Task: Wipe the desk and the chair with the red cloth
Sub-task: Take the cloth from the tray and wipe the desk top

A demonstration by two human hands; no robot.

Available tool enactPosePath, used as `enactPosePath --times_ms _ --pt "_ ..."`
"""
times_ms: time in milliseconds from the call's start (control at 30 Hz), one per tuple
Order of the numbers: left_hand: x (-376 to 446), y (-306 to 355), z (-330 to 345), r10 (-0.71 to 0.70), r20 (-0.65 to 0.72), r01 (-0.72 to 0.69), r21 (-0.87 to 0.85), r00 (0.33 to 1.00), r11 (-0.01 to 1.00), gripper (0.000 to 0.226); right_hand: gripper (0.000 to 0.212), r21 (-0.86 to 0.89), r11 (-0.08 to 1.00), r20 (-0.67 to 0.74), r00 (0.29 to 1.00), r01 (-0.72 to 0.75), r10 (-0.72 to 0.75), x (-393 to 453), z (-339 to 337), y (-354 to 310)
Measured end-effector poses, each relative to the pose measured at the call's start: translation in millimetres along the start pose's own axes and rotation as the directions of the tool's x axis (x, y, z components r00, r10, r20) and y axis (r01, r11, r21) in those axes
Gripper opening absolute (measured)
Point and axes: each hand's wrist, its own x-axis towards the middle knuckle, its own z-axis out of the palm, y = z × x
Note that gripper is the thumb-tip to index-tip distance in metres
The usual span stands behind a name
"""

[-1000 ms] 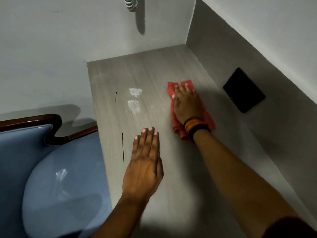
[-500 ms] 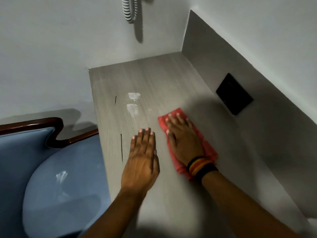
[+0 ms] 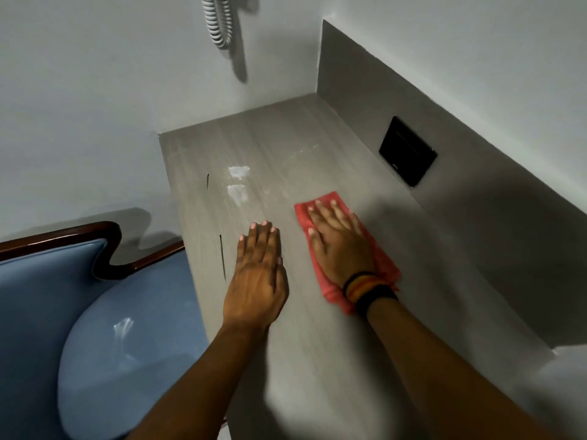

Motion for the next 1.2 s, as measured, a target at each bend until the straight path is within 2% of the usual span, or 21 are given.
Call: enactPosePath --times_ms 100,167,267,333,367,433,500,667,800,833,900,967,1033,1100,1200 --pt "0 1 -2 0.004 0.020 -0.004 -0.014 1.000 1.000 0.063 0.053 -0.013 0.983 0.002 0.983 -0.185 0.185 -67 -29 52" --pt "0 2 -2 -0.001 0.018 0.001 -0.015 1.000 1.000 0.063 0.051 0.003 0.968 -0.036 0.967 -0.252 0.252 -129 -49 83" --pt "1 4 0 -0.008 0.020 0.008 -0.009 1.000 1.000 0.062 0.055 0.052 0.931 -0.081 0.928 -0.360 0.364 -219 -65 99" --pt "0 5 2 -0.013 0.011 0.013 0.003 1.000 1.000 0.062 0.060 0.085 0.879 -0.036 0.880 -0.469 0.473 -226 -66 98" --pt "2 4 3 -0.011 0.013 0.011 0.011 1.000 1.000 0.062 0.062 0.075 0.878 -0.022 0.879 -0.473 0.476 -211 -63 98" --pt "2 4 4 -0.007 0.022 0.006 0.019 1.000 1.000 0.063 0.062 0.008 0.920 -0.030 0.920 -0.391 0.391 -156 -60 97" --pt "4 2 5 -0.020 0.034 0.019 0.024 0.999 1.000 0.063 0.061 -0.038 0.952 -0.035 0.952 -0.305 0.303 -81 -54 100" --pt "8 2 5 0.004 0.034 -0.005 0.031 0.999 1.000 0.063 0.050 -0.049 0.977 -0.031 0.978 -0.206 0.205 113 -24 92" --pt "11 2 5 0.014 0.030 -0.016 0.058 0.999 0.998 0.062 0.055 -0.060 0.965 -0.008 0.967 -0.254 0.254 218 -9 50" --pt "12 2 4 0.008 0.034 -0.010 0.069 0.999 0.998 0.062 0.056 -0.056 0.973 0.003 0.974 -0.225 0.225 227 -4 28" --pt "14 4 -1 -0.020 0.058 0.015 0.090 0.998 0.996 0.063 0.054 -0.025 1.000 0.048 0.999 -0.006 0.007 211 9 -21" --pt "14 7 -5 -0.034 0.067 0.027 0.115 0.997 0.993 0.063 0.053 0.032 0.968 0.129 0.959 0.251 -0.253 165 16 -46" --pt "14 7 -8 -0.035 0.059 0.027 0.143 0.998 0.989 0.061 0.051 0.092 0.929 0.182 0.911 0.359 -0.370 128 10 -29" --pt "15 7 -7 -0.025 0.031 0.019 0.176 0.999 0.984 0.059 0.050 0.067 0.951 0.133 0.942 0.302 -0.308 135 -2 12" --pt "17 5 -1 -0.045 0.035 0.038 0.162 0.998 0.986 0.060 0.049 0.014 0.999 0.041 0.998 0.050 -0.050 204 -8 41"
